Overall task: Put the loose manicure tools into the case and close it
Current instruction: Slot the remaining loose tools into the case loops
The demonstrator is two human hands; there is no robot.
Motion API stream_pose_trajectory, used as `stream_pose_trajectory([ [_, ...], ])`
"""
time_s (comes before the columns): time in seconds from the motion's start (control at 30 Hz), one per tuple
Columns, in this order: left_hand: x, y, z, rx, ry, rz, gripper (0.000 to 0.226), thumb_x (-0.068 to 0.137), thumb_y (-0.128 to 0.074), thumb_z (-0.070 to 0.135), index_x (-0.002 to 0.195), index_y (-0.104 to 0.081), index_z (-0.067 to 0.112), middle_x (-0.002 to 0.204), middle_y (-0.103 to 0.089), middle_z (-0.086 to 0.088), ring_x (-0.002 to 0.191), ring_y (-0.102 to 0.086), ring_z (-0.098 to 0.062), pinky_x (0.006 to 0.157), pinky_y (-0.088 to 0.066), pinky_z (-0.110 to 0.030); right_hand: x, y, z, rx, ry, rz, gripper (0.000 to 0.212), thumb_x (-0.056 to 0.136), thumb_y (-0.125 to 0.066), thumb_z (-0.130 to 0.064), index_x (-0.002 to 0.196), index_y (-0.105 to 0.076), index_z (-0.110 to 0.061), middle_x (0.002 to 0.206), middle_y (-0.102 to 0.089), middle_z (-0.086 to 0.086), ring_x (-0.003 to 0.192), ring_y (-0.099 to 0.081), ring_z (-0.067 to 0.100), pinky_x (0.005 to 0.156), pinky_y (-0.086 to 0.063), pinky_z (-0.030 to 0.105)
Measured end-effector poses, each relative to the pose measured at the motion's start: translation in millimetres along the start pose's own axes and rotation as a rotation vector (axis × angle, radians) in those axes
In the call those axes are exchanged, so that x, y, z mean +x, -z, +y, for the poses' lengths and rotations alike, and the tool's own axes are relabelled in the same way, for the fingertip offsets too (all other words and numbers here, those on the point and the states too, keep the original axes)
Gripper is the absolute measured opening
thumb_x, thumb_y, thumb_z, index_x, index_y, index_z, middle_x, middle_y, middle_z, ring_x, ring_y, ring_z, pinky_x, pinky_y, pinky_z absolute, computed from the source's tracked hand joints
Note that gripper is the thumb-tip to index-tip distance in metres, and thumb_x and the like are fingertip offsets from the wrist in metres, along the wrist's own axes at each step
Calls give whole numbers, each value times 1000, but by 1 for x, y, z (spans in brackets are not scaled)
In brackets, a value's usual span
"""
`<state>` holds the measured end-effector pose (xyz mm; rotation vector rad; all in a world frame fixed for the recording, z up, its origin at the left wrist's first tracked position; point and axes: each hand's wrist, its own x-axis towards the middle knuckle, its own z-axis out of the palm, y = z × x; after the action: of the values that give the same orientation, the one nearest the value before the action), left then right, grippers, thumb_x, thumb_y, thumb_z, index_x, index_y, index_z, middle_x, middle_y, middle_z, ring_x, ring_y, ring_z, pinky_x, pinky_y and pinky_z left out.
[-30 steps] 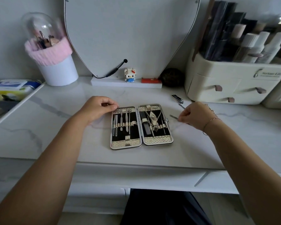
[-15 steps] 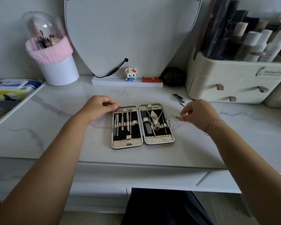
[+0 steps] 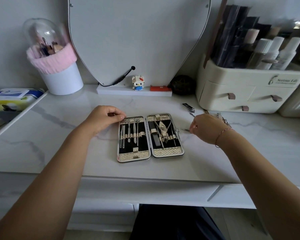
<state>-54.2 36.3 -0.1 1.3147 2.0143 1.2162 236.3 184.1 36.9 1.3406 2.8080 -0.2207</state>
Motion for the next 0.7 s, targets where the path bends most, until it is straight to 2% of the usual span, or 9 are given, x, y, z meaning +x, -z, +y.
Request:
stream_pose_trajectory([
  [0.1, 1, 0, 0, 7, -1, 0, 24, 82, -70, 16, 76, -73, 39, 80, -71, 21, 85, -61, -4, 89, -43, -24, -2, 0, 0, -5, 34, -3, 22, 88, -44, -19, 92, -65, -11, 106, -62, 8, 99, -57, 30, 87, -46, 40],
  [0.23, 1, -1, -1, 6, -3, 2, 25, 81, -71, 16, 75, -74, 39, 81, -72, 19, 85, -61, -5, 91, -44, -26, -11, 1, -4, -61, 67, 91, 21, 91, -46, -16, 100, -65, -16, 108, -62, 7, 100, -58, 29, 81, -49, 37],
  [0.33, 0, 0, -1, 1, -1, 2, 22, 81, -71, 16, 76, -74, 36, 82, -72, 18, 84, -62, -3, 89, -44, -24, -10, 5, -2, -94, 98, 133, 16, 88, -52, -16, 88, -66, -23, 98, -65, 2, 92, -61, 27, 76, -50, 34],
  [0.4, 0, -1, 0, -8, 3, 5, 20, 81, -71, 15, 75, -75, 34, 80, -72, 18, 81, -61, 0, 86, -43, -22, -8, 11, 3, -72, 132, 97, 11, 85, -59, -22, 78, -64, -27, 90, -65, -2, 89, -61, 24, 76, -51, 34],
  [0.5, 0, 0, 0, -18, 9, 2, 22, 81, -71, 15, 74, -75, 35, 76, -72, 19, 75, -61, 5, 83, -42, -20, -5, 21, 9, -41, 206, 5, 9, 83, -62, -23, 82, -71, -21, 80, -60, -6, 85, -58, 18, 75, -46, 28],
  [0.6, 0, -1, 0, -22, 16, 3, 18, 81, -71, 15, 75, -75, 31, 77, -72, 20, 75, -60, 7, 82, -42, -20, 0, 24, 11, -10, 223, -46, 13, 80, -62, -20, 82, -74, -16, 79, -71, 1, 79, -63, 18, 71, -46, 26],
  [0.7, 0, -2, 1, -3, 11, 12, 14, 82, -70, 15, 79, -73, 28, 74, -71, 22, 75, -60, 6, 81, -42, -18, 5, 23, 13, 4, 239, -78, 13, 79, -62, -19, 80, -74, -15, 76, -72, 4, 72, -65, 15, 67, -48, 24],
])
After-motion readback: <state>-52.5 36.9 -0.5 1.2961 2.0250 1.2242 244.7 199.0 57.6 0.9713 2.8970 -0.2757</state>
